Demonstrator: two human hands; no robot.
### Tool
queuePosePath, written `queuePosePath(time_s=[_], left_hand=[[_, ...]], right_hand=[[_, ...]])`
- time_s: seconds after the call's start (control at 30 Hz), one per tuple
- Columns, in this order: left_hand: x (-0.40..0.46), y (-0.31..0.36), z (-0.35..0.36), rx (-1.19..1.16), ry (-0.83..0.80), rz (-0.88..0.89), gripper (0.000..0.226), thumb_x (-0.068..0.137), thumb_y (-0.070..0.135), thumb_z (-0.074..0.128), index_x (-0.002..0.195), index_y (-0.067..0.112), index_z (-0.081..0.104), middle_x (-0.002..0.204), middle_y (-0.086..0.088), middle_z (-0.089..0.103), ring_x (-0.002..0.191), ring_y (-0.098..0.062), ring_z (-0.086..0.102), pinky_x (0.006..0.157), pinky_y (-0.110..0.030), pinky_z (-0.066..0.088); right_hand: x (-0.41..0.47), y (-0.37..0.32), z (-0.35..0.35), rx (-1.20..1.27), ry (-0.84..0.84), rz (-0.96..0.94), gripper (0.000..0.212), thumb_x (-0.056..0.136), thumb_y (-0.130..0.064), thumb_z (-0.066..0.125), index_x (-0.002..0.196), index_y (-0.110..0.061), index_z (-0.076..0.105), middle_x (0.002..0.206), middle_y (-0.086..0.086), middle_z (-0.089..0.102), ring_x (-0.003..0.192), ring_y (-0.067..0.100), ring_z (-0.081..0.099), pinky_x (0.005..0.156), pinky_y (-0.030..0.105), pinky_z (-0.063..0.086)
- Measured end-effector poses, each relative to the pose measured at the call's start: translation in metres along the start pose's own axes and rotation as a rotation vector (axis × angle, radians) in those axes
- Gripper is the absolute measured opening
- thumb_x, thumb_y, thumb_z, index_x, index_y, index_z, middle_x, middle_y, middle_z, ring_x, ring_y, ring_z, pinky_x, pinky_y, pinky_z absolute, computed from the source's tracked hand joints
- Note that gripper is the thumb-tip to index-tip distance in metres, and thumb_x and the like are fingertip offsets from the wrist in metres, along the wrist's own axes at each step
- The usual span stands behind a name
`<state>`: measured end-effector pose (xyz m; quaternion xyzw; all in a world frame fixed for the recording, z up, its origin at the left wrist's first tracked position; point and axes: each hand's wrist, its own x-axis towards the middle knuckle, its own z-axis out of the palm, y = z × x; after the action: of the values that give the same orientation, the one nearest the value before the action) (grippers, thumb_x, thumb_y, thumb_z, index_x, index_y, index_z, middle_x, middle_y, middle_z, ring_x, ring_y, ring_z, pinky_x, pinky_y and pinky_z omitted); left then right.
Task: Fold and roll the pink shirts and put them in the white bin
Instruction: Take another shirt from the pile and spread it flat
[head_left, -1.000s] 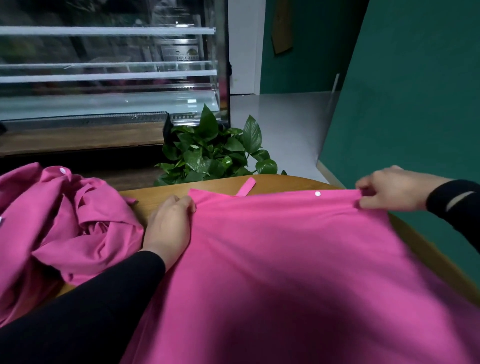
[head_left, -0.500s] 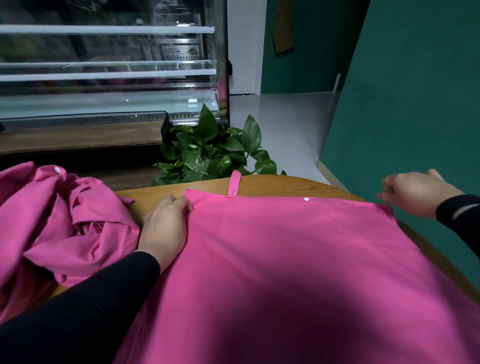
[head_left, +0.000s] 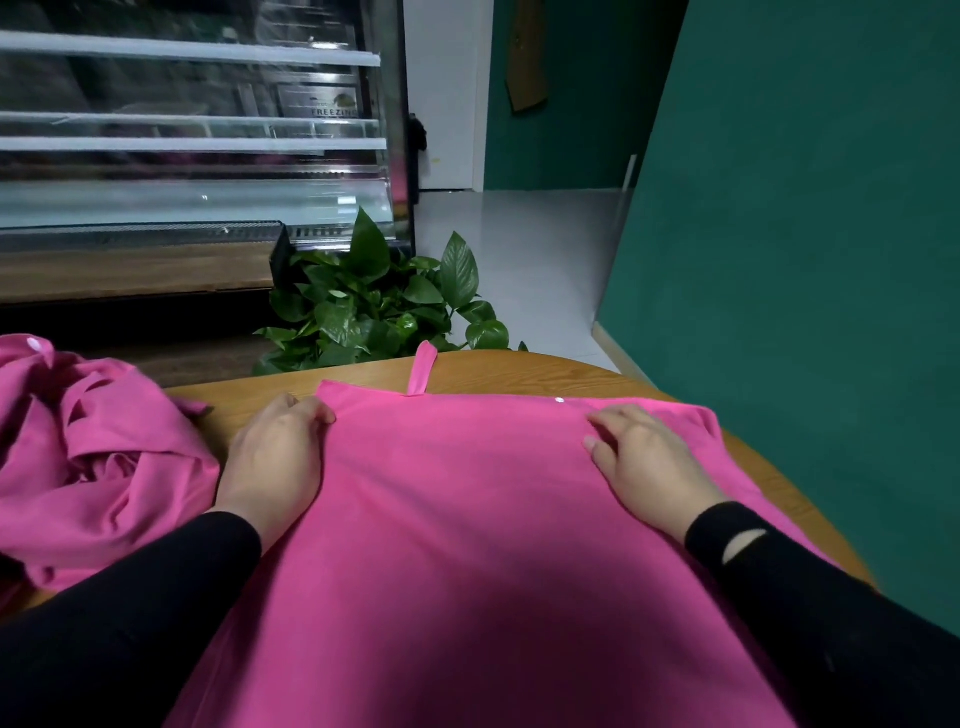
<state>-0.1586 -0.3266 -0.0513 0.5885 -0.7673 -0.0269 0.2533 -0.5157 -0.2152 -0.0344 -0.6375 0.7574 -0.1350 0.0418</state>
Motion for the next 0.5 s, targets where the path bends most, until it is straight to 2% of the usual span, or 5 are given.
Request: queuePosePath(time_s=[0.07,0.17,0.27,0.37,0.5], left_hand=[[-0.001,0.001,-0.001,0.002,-0.001,-0.003,0.023,0.097,0.008,0.049,0.102,0.021,0.067,0.088,-0.002,0.051,0.086,-0.036,0.059,0.079,-0.044,0.049],[-0.001,0.002,-0.002,0.018,-0.010,-0.009,0.023,0.096,0.009,0.049,0.103,0.023,0.067,0.089,-0.002,0.052,0.086,-0.035,0.060,0.080,-0.044,0.050],[-0.002,0.003,-0.003,0.022,-0.010,-0.019,0.023,0.096,0.009,0.049,0.103,0.023,0.066,0.088,-0.002,0.052,0.085,-0.035,0.059,0.080,-0.044,0.050],[-0.003,0.004,-0.004,0.026,-0.017,-0.020,0.022,0.096,0.010,0.049,0.102,0.024,0.065,0.088,-0.001,0.051,0.085,-0.034,0.059,0.080,-0.044,0.050],[-0.003,0.006,-0.006,0.036,-0.025,-0.027,0.022,0.097,0.011,0.048,0.103,0.024,0.065,0.088,-0.001,0.051,0.084,-0.034,0.059,0.079,-0.044,0.050]], right_hand=[[-0.006,0.008,0.002,-0.054,-0.052,0.030,0.057,0.106,-0.050,0.031,0.153,-0.019,0.039,0.159,-0.004,0.037,0.149,0.017,0.029,0.124,0.041,0.020],[-0.006,0.015,-0.007,0.197,0.118,0.091,0.038,0.107,-0.032,0.039,0.130,-0.013,0.063,0.134,0.006,0.063,0.127,0.023,0.055,0.108,0.026,0.034],[0.006,0.038,-0.020,0.201,0.319,0.233,0.027,0.101,-0.010,0.048,0.119,-0.004,0.068,0.119,0.019,0.067,0.113,0.034,0.061,0.101,0.032,0.042],[0.016,0.064,-0.033,0.084,0.174,0.396,0.031,0.092,-0.013,0.062,0.120,-0.003,0.068,0.116,0.021,0.069,0.109,0.037,0.064,0.096,0.039,0.049],[0.027,0.073,-0.045,0.078,-0.005,0.473,0.014,0.088,-0.024,0.073,0.083,-0.010,0.073,0.079,0.010,0.069,0.079,0.030,0.064,0.068,0.029,0.042]])
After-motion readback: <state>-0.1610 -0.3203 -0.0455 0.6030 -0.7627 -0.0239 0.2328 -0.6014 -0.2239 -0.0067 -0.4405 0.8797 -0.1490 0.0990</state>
